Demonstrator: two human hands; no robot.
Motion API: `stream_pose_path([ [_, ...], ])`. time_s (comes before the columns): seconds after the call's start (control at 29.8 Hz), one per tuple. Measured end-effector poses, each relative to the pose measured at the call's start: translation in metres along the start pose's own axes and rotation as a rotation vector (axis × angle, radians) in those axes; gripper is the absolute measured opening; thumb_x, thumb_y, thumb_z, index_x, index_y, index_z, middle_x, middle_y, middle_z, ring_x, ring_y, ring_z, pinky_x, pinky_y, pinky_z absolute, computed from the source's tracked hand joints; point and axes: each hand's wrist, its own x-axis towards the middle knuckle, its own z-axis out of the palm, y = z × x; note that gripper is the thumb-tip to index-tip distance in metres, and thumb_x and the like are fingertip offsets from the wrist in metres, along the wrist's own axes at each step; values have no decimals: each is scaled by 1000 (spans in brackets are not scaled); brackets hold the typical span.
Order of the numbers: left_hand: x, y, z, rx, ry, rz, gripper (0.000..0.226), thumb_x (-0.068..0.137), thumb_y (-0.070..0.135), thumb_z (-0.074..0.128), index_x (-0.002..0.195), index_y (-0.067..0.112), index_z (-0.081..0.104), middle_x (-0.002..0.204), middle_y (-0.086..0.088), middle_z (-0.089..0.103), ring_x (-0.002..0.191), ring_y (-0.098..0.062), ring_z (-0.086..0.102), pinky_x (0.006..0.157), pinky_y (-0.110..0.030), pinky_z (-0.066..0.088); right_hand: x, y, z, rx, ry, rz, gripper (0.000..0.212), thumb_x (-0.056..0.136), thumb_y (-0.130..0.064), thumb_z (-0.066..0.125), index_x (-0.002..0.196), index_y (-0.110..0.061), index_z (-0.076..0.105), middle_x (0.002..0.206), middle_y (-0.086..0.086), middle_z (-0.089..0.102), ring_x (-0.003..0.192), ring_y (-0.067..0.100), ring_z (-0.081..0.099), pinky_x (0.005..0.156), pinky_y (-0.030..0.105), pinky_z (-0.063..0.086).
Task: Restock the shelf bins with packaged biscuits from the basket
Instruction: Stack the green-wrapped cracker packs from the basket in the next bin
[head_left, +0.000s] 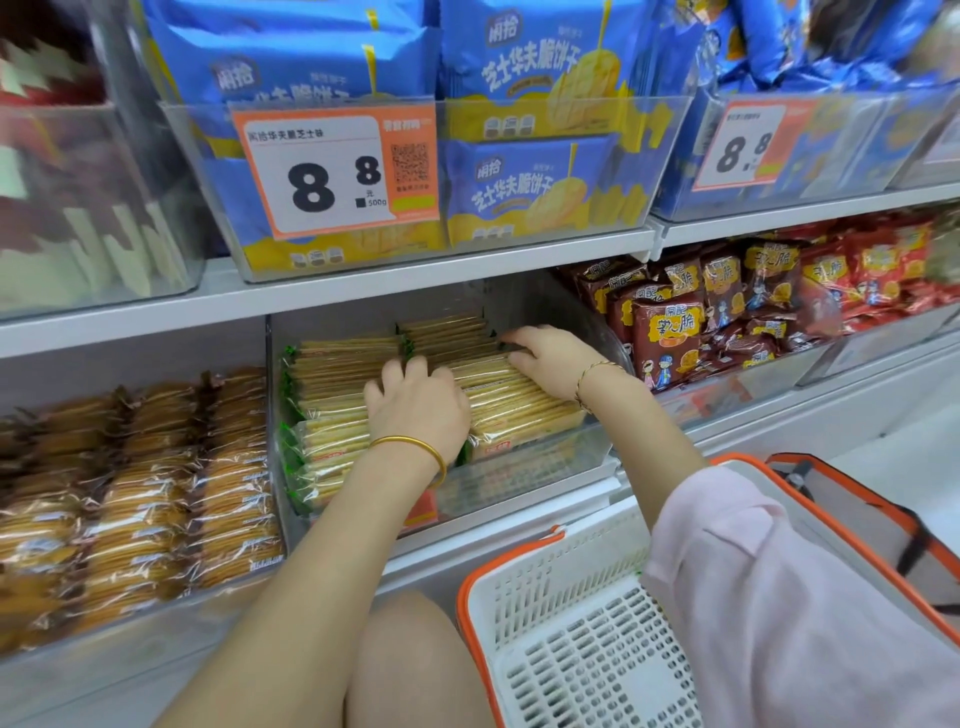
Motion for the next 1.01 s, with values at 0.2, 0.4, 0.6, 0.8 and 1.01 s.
stream_pose_path([
  [0.2,-11,5,1,-17,74,47,41,98,27,27,134,21,45,141,-1,39,129,-26,29,104,-43,25,-9,-1,-3,17,112,-13,40,98,-22,41,137,-16,44,135,15,45,120,31,49,103,37,39],
  [0.4,-59,33,9,-186,383,335,34,87,20,40,111,20,63,129,2,56,116,-23,48,94,-43,38,-102,4,-6,280,549,-65,34,93,-8,47,126,-15,56,122,-2,55,117,8,46,99,12,32],
  [0.6,-95,71,92,-336,-1,654,32,83,11,42,102,13,68,113,-2,65,103,-28,57,85,-40,51,-222,99,96,606,440,661,32,93,-1,46,119,-11,59,124,7,59,111,20,56,95,32,46],
  [0.8,-99,63,178,-277,-460,552,36,94,8,37,122,18,57,131,1,51,123,-19,43,100,-37,39,-252,179,169,401,40,1231,41,92,0,44,133,7,42,124,26,53,89,32,54,78,40,47],
  [1.01,-88,55,200,-341,-534,368,35,95,8,36,119,17,60,128,-2,52,113,-19,52,96,-32,42,-256,202,244,-57,-419,1274,51,95,-17,34,145,-12,26,149,24,24,138,39,20,110,53,26],
])
